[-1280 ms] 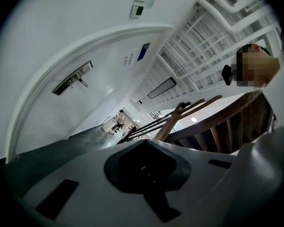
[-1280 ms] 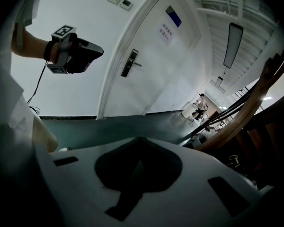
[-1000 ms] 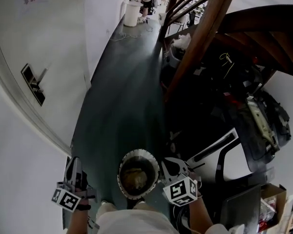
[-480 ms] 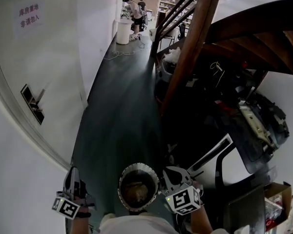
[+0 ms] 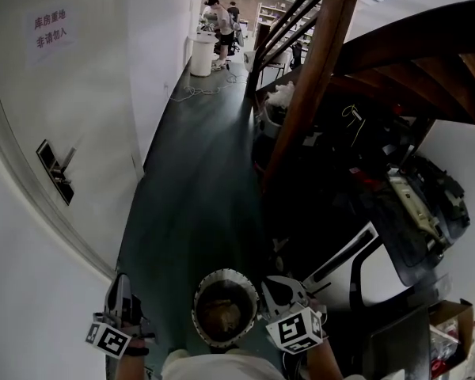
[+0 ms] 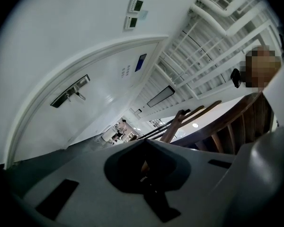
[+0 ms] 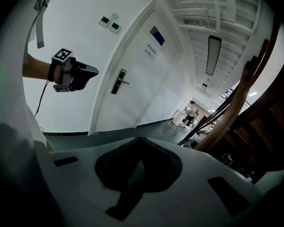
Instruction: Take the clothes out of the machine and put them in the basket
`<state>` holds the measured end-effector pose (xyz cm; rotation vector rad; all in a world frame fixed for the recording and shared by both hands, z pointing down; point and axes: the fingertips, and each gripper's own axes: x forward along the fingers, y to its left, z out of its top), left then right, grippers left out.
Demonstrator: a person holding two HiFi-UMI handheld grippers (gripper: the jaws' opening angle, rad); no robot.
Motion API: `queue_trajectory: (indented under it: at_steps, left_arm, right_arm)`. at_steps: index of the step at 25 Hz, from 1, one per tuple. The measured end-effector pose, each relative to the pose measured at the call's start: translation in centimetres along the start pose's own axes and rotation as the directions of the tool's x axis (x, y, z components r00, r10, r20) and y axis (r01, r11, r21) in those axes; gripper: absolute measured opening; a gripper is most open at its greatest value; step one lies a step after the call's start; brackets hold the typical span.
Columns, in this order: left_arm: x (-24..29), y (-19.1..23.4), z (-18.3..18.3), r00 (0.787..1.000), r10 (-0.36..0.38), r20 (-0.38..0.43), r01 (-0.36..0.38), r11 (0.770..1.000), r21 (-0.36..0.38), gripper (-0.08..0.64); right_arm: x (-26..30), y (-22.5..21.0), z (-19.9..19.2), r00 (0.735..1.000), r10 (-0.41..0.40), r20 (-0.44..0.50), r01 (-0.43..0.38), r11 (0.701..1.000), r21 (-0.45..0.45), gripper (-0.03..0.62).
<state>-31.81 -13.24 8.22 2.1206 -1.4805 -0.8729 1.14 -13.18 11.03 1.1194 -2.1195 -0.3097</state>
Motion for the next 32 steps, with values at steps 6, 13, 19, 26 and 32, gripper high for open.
queue_trajectory:
  at_steps: [6,13,19,26,32]
  left_arm:
    - [-0.8,0.3,0.0,1.000,0.015,0.009,-0.015,1.000,-0.012,0.012]
    - [-1.2,0.1,0.0,1.000,0.012,0.011,-0.012,1.000,-0.013,0.012]
    - [-1.4,-0.3,0.1,1.000,0.002,0.018,-0.001,1.000,-0.012,0.012]
    - [-1.9,-0.7,0.1,1.000,-0.004,0.017,0.004,1.000,-0.016,0.012]
    - [-2.2,-0.3,0.2,1.000,-0.008,0.013,0.008,1.000,-0.020,0.012]
  right_arm:
    - [0.0,0.5,0.3,1.000,-0.001,0.009,0.001,1.000,0.002,0.012]
    - [-0.1,1.1,0.2,1.000,-0.001,0.008,0.001,1.000,0.010,0.011]
    - [-0.7,1.0,0.5,1.000,-0.015,0.018,0.015,1.000,0.005,0.011]
    - [-1.2,1.7,0.6,1.000,-0.013,0.020,0.012,1.000,0.008,0.011]
    - [-1.1,2.1,0.7,1.000,-0.013,0.016,0.013,1.000,0.006,0.011]
